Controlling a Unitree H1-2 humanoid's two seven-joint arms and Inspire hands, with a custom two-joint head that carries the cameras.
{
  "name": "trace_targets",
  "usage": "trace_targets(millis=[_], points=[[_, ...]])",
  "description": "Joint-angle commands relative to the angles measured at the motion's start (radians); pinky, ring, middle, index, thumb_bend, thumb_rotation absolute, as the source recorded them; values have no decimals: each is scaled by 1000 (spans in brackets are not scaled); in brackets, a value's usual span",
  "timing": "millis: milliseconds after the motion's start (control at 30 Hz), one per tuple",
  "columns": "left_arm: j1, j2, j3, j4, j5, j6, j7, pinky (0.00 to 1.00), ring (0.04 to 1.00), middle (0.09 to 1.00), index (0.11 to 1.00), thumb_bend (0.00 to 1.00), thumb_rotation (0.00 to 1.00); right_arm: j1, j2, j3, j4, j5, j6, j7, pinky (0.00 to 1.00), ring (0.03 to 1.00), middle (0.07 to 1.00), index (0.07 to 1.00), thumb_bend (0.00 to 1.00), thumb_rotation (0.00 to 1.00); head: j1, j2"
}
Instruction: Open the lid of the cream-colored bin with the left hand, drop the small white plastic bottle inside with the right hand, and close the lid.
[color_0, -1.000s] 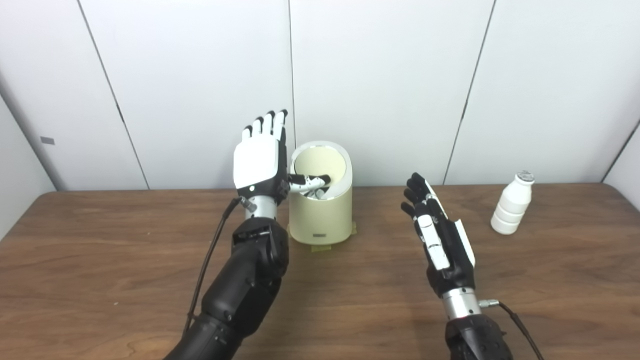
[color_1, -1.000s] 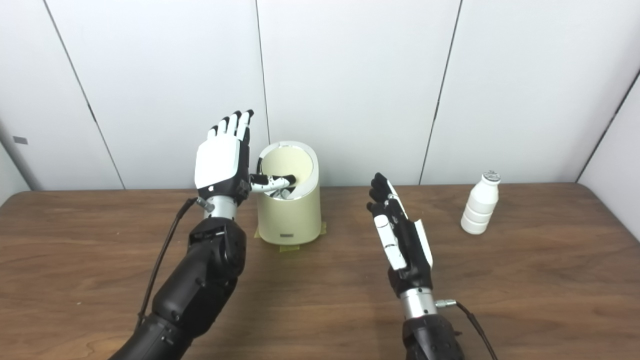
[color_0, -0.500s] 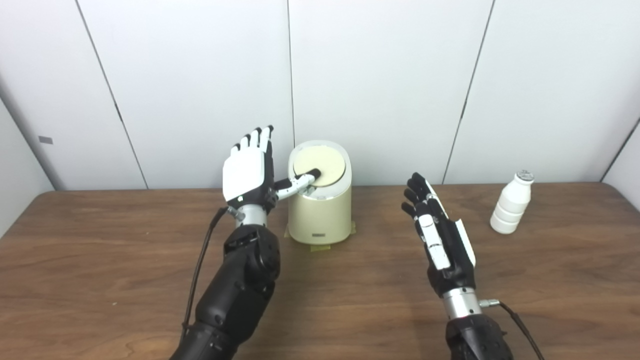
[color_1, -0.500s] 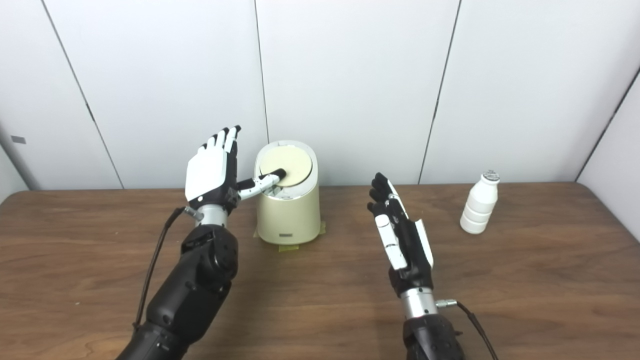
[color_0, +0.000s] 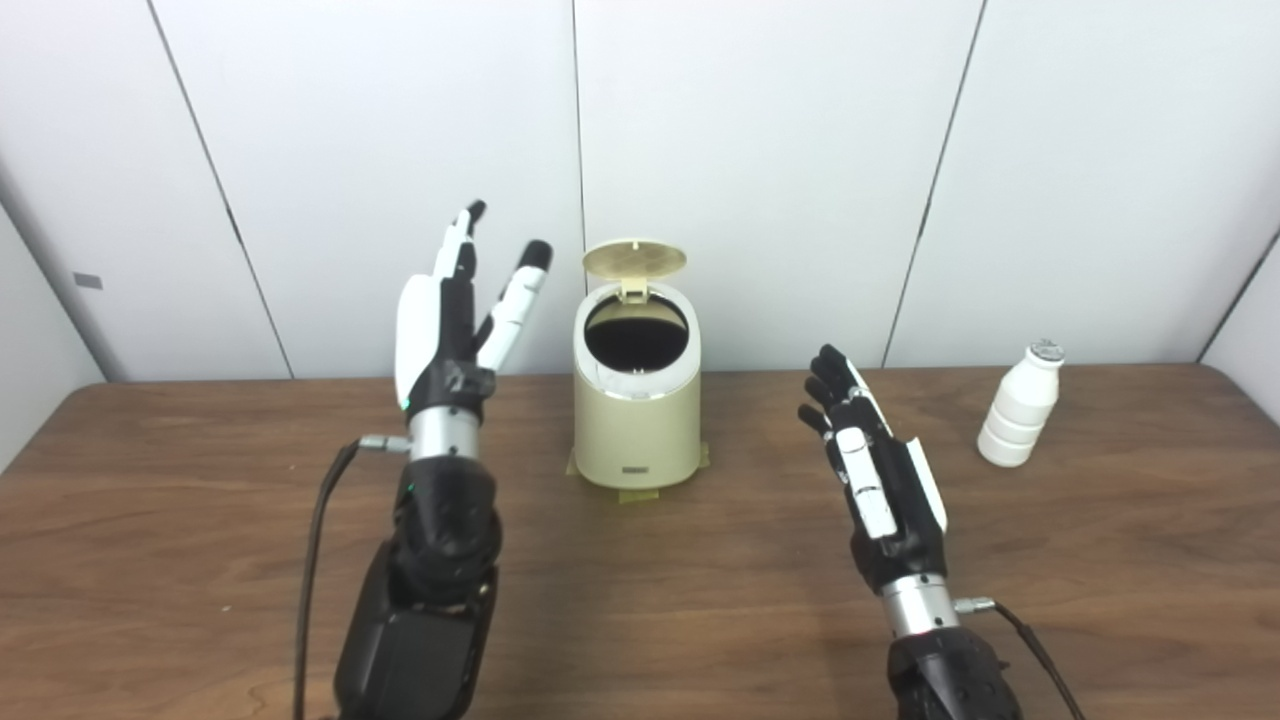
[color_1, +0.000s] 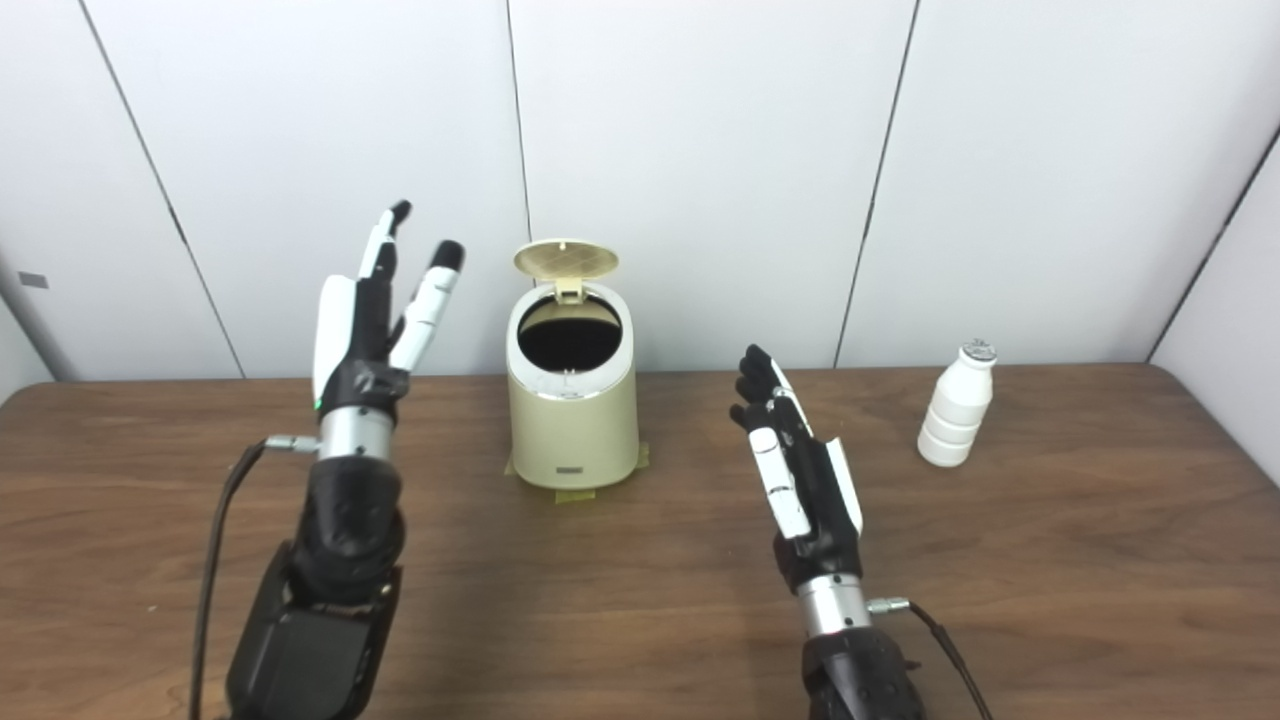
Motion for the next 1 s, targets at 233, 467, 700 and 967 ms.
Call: trace_targets(millis=[233, 467, 700, 967], points=[[155, 33, 79, -167, -339, -158, -144, 844, 867, 867, 849, 273, 864, -40, -13, -11, -27, 33, -37, 14, 894, 935, 945, 934, 224, 927, 11, -7], [229, 53, 86, -215, -381, -157, -183, 855, 875, 885, 866, 348, 874, -48, -25, -17, -29, 32, -62, 14, 855, 902, 913, 900, 206, 876, 10, -5], [248, 71, 103, -182, -390, -199, -207, 865, 886, 894, 877, 386, 880, -98, -57, -36, -117, -36, -53, -13, 842, 882, 890, 878, 268, 660, -12, -14], [257, 59, 98, -146, -398, -240, -217, 858, 883, 892, 880, 438, 849, -194, -109, -121, -204, -48, -32, -74, 722, 776, 783, 787, 672, 377, -20, -21]])
